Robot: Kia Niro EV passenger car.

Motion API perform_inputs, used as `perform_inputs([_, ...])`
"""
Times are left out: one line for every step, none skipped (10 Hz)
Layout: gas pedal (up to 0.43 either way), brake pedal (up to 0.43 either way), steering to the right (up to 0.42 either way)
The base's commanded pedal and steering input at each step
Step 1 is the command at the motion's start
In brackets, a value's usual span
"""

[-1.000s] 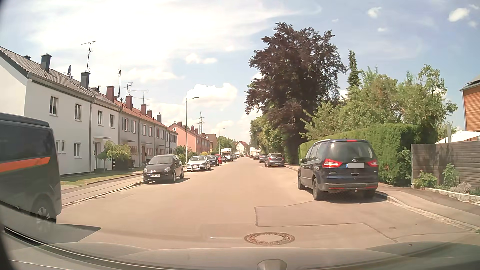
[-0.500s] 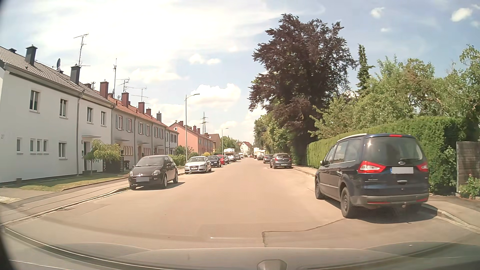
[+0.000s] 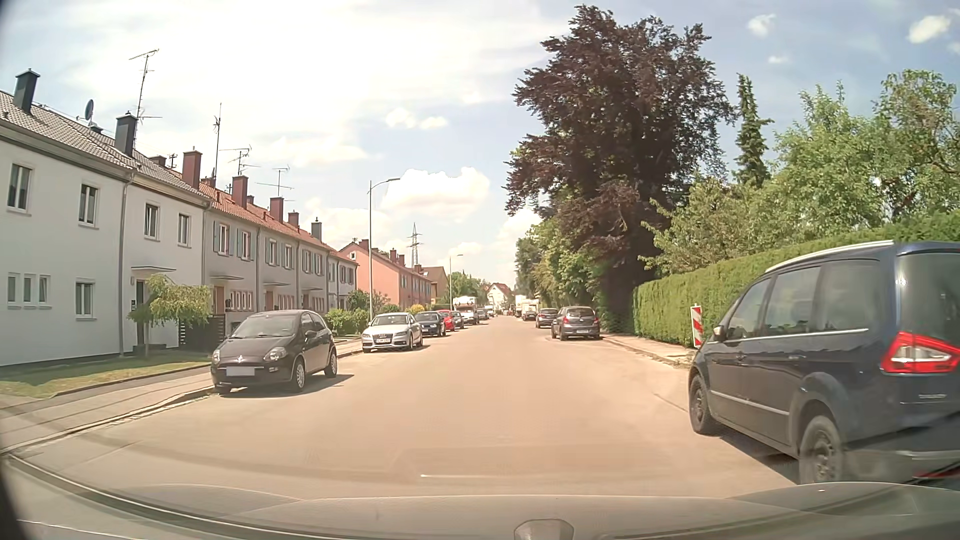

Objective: Follow the waypoints while adhering to traffic rules and regulations

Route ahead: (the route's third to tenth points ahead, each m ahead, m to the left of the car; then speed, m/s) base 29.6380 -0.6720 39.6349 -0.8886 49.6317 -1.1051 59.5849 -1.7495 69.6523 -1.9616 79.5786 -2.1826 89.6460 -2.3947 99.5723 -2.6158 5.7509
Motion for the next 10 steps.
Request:
perform_inputs([0.197, 0.0, -0.004])
perform_inputs([0.197, 0.0, -0.001])
perform_inputs([0.189, 0.0, -0.001])
perform_inputs([0.189, 0.0, 0.003])
perform_inputs([0.189, 0.0, 0.008])
perform_inputs([0.189, 0.0, 0.012])
perform_inputs([0.169, 0.0, 0.011])
perform_inputs([0.157, 0.0, 0.006])
perform_inputs([0.157, 0.0, 0.003])
perform_inputs([0.157, 0.0, 0.002])
